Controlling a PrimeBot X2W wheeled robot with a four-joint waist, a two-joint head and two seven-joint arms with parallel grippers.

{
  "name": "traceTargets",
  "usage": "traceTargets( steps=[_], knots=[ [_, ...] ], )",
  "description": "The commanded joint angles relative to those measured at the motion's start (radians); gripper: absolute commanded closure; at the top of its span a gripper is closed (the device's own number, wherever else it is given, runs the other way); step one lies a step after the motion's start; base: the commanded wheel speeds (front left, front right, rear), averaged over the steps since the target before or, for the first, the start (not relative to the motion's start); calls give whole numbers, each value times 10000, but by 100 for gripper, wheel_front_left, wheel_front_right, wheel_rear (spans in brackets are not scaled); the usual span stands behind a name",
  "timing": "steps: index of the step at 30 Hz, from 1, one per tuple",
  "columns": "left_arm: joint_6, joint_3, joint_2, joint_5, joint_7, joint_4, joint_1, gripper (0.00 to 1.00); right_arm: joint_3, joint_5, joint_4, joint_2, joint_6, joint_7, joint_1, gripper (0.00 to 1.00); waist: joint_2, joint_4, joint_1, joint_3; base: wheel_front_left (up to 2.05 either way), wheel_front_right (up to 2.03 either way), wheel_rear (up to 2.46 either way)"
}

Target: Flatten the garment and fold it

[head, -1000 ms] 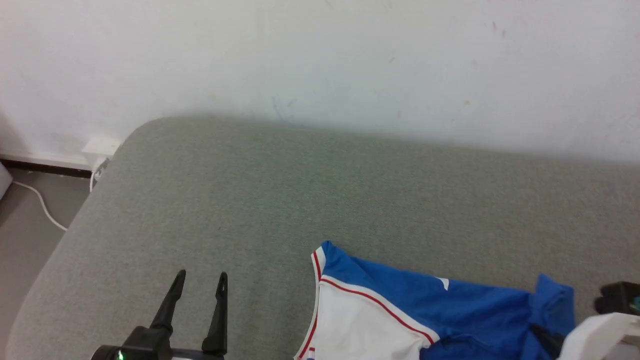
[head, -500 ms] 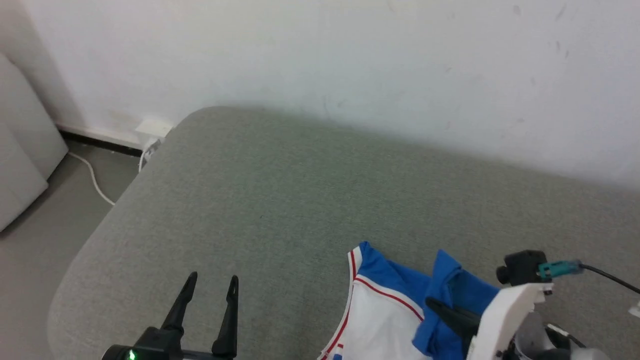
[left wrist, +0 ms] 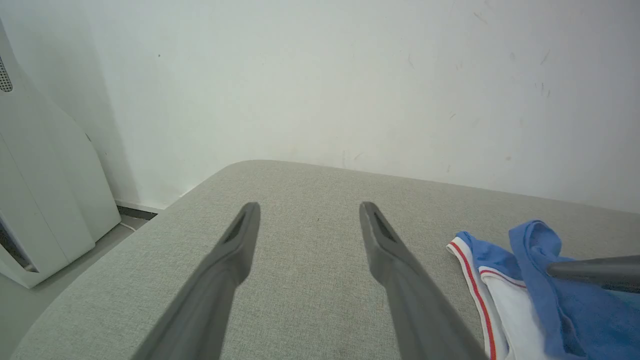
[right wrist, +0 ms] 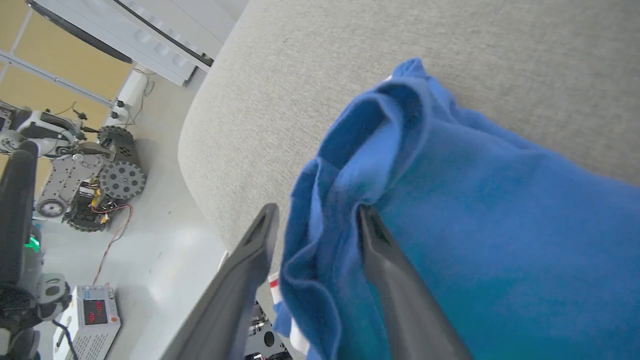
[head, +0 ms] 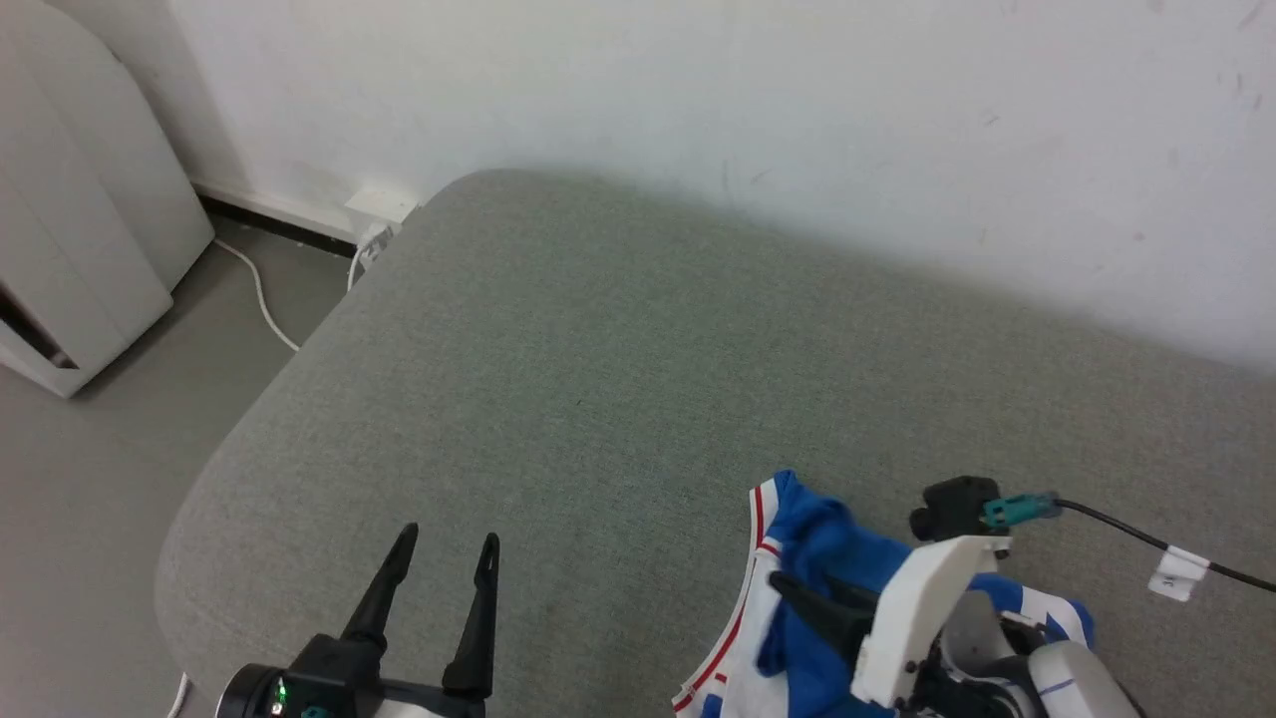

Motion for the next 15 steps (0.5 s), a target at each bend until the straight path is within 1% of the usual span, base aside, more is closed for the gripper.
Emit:
traceTargets(
  steps=[1,5,7,10,15],
  knots=[
    [-56,-32,-35,-38,-47,-13,-157,0,214,151,159,30,-6,-140,-241,0,-1,98,-1,108,0,0,0],
    [-60,15,-35,-12,-47,8,-152,0,800,671,369,31,-6,-473,-484,0,-1,14,-1,109,0,0,0],
    [-60,90,-35,3,-47,-7,-162,0,874,722,415,31,-6,-685,-583,0,-1,-94,-1,53,0,0,0],
    [-54,190,-35,10,-47,-44,-148,0,878,240,423,-15,-6,-1053,-798,0,-1,-323,-1,-81,0,0,0],
    [-62,139,-35,25,-47,-24,-76,0,932,-836,103,-698,-6,-2213,-1203,0,-1,-860,-1,-348,0,0,0]
  ],
)
